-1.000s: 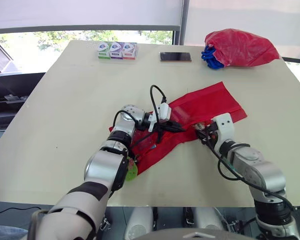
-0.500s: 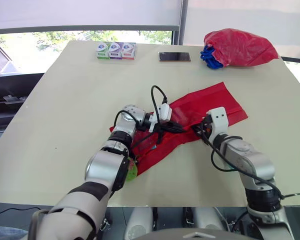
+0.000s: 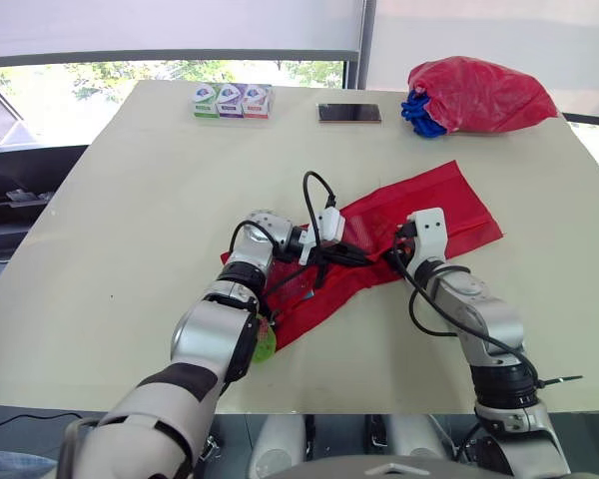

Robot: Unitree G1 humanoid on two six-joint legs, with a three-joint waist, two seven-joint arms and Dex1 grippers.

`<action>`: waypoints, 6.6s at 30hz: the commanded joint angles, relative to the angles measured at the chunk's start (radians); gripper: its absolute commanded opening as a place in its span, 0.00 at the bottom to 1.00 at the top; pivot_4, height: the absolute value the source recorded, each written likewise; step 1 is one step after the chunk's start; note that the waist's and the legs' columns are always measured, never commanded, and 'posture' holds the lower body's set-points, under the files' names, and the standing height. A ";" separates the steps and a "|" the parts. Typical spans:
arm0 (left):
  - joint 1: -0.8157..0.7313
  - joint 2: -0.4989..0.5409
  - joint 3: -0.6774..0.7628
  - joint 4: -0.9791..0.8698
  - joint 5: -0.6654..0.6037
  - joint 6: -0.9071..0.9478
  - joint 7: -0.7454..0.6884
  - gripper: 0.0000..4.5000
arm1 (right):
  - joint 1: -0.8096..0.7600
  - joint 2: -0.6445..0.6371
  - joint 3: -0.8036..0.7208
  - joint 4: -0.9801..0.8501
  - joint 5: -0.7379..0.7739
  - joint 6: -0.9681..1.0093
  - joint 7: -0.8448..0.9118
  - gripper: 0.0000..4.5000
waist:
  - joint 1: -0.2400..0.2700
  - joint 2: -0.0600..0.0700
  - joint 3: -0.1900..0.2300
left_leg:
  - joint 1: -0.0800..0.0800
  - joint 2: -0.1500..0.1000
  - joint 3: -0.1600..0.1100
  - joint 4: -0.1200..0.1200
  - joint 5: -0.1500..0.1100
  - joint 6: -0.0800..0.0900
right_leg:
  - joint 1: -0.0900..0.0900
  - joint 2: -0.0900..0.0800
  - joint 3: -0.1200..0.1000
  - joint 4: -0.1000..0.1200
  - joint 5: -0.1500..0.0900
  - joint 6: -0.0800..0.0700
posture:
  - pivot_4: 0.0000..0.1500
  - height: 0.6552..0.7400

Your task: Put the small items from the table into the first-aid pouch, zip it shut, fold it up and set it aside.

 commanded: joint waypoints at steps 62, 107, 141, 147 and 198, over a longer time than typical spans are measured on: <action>0.007 -0.191 -0.163 -0.194 0.152 0.187 0.614 0.99 | 0.892 -0.478 -1.030 -0.577 0.664 -0.327 0.551 1.00 | 0.031 -0.001 0.000 | 0.002 0.000 0.001 0.000 0.000 0.000 | 0.001 0.004 0.007 0.000 0.000 0.001 | 1.00 1.00; 0.145 -0.212 -0.204 -0.546 0.071 0.501 0.525 0.00 | 0.756 -0.361 -0.252 -0.490 0.189 -0.124 0.068 0.79 | 0.029 0.005 -0.003 | 0.002 0.000 0.001 0.000 0.000 0.000 | 0.001 0.004 0.008 -0.001 0.000 0.001 | 1.00 1.00; 0.254 -0.255 -0.288 -0.688 0.023 0.519 0.484 0.00 | 0.328 -0.074 -0.289 -0.408 0.321 0.168 -0.266 0.02 | 0.024 0.008 -0.005 | 0.002 0.000 0.001 0.001 0.000 0.001 | 0.001 0.006 0.011 0.000 0.000 0.000 | 1.00 1.00; 0.250 -0.259 -0.298 -0.688 0.020 0.518 0.481 0.00 | 0.246 0.071 -0.270 -0.339 0.265 0.110 -0.347 0.02 | 0.023 0.009 -0.005 | 0.001 0.000 0.000 0.001 0.000 0.001 | 0.000 0.014 0.023 0.000 0.000 0.000 | 1.00 1.00; 0.216 0.195 -0.116 -0.925 -0.282 0.684 0.054 0.99 | 0.545 -0.215 -0.473 -0.338 0.398 0.059 0.092 1.00 | 0.021 0.011 -0.007 | 0.003 0.003 0.002 0.000 0.000 0.000 | 0.000 0.023 0.036 0.000 -0.003 -0.004 | 1.00 1.00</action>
